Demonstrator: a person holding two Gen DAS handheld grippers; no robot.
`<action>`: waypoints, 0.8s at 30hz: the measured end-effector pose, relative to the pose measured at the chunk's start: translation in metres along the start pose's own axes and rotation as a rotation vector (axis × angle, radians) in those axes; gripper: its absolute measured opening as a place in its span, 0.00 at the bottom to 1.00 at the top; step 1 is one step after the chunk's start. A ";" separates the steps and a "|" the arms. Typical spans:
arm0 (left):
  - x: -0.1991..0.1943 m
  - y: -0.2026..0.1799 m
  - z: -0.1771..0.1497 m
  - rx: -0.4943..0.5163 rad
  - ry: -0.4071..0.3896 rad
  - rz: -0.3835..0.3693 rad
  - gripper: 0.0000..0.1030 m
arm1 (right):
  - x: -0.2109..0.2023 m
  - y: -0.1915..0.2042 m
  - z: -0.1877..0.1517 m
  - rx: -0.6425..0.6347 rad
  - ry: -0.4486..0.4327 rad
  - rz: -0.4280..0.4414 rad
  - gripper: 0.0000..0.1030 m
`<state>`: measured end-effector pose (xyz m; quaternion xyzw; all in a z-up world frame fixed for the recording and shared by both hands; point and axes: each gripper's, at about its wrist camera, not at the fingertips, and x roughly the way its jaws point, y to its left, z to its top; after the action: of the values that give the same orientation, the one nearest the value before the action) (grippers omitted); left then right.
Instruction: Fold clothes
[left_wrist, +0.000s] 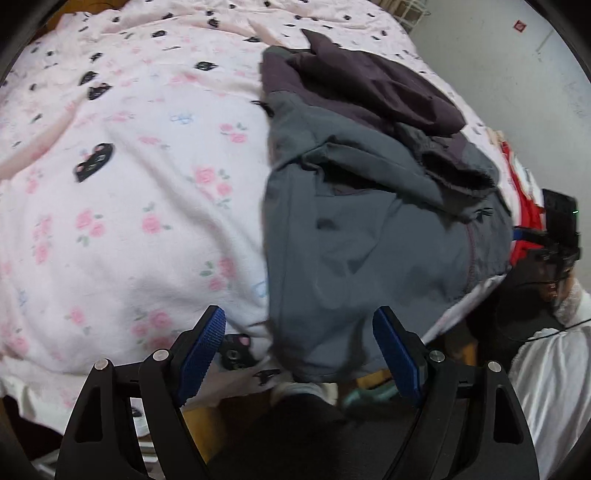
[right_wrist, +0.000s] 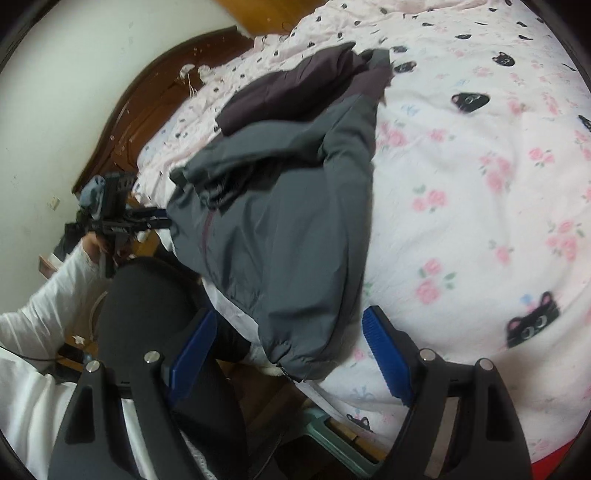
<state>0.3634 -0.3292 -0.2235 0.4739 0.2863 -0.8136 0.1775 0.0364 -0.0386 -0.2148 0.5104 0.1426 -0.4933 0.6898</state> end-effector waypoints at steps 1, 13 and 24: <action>0.001 -0.001 0.000 0.007 0.006 -0.006 0.76 | 0.005 0.001 -0.002 0.001 0.008 0.000 0.78; 0.019 -0.033 -0.001 0.147 0.097 0.022 0.49 | 0.034 0.005 -0.014 0.010 0.075 -0.001 0.43; -0.012 -0.029 -0.020 0.054 0.001 -0.058 0.05 | 0.016 0.022 -0.009 -0.026 0.062 0.062 0.17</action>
<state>0.3662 -0.2938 -0.2116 0.4703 0.2779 -0.8256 0.1412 0.0647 -0.0396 -0.2178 0.5206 0.1541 -0.4539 0.7065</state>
